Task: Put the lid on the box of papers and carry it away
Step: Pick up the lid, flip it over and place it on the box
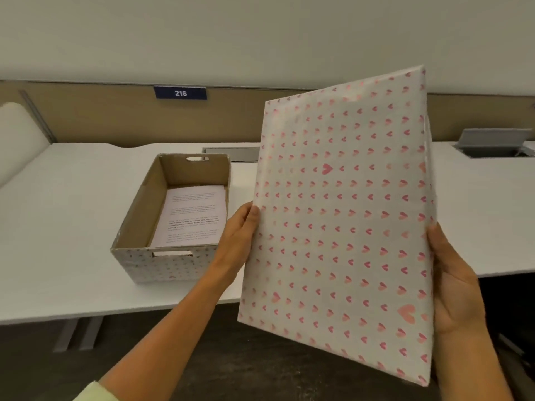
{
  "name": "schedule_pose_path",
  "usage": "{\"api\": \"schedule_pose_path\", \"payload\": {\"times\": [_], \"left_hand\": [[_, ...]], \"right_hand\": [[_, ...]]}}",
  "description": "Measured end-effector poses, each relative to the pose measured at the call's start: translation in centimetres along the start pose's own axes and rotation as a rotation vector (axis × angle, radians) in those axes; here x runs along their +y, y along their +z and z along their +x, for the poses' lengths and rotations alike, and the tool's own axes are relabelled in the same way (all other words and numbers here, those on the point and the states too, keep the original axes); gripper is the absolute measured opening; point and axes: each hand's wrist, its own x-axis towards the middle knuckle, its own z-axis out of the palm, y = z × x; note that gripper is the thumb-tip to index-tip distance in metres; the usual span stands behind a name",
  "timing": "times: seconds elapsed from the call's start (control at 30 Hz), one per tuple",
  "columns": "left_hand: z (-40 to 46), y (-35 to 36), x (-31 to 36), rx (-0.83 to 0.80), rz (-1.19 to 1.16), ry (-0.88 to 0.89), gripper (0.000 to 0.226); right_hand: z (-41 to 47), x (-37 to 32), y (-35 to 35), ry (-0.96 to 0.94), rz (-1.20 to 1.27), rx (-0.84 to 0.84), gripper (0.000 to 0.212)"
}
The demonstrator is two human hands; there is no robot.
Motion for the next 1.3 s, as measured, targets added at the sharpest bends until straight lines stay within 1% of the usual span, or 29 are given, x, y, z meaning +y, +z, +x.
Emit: {"api": "schedule_pose_path", "payload": {"times": [0.1,0.23,0.33,0.4,0.47,0.57,0.7,0.8,0.9,0.97,1.13,1.2,1.3], "left_hand": [[-1.6,-0.6,0.0,0.09,0.021,0.03,0.033],[-3.8,-2.3,0.3,0.186,0.046,0.022,0.032],[-5.1,-4.3,1.4,0.231,0.059,0.051,0.037],[-5.7,-5.7,2.5,0.262,0.074,0.082,0.037],[-6.0,-7.0,3.5,0.287,0.101,0.111,0.03],[-5.9,-8.6,4.3,0.344,0.186,0.131,0.026],[-4.8,-11.6,4.7,0.397,0.307,0.13,0.034],[-3.0,-14.4,4.5,0.4,0.326,0.116,0.034],[-0.7,-17.1,4.3,0.4,0.331,0.09,0.025],[0.8,-19.0,4.1,0.402,0.331,0.062,0.023],[4.3,-23.6,3.1,0.39,0.327,-0.012,0.019],[5.4,-24.7,2.6,0.379,0.328,-0.04,0.017],[7.4,-26.8,1.5,0.344,0.335,-0.085,0.021]], "right_hand": [[0.7,0.4,-0.5,-0.04,-0.077,-0.008,0.062],[1.8,1.2,0.6,-0.097,-0.33,0.06,0.038],[3.0,2.1,1.8,-0.107,-0.449,0.056,0.028],[3.9,2.8,2.7,-0.114,-0.47,0.039,0.031],[4.9,3.7,3.9,-0.129,-0.468,0.02,0.037],[6.5,5.4,5.9,-0.116,-0.474,0.006,0.038],[9.0,8.0,8.6,-0.095,-0.508,0.006,0.037],[11.2,9.7,10.7,-0.1,-0.516,0.04,0.037],[13.5,11.3,12.7,-0.1,-0.532,0.068,0.036],[15.2,12.4,14.2,-0.088,-0.538,0.076,0.036],[19.0,15.3,16.9,-0.015,-0.576,0.094,0.043],[19.9,16.2,17.6,0.019,-0.598,0.1,0.041],[21.7,17.8,18.6,0.067,-0.612,0.135,0.038]]}}
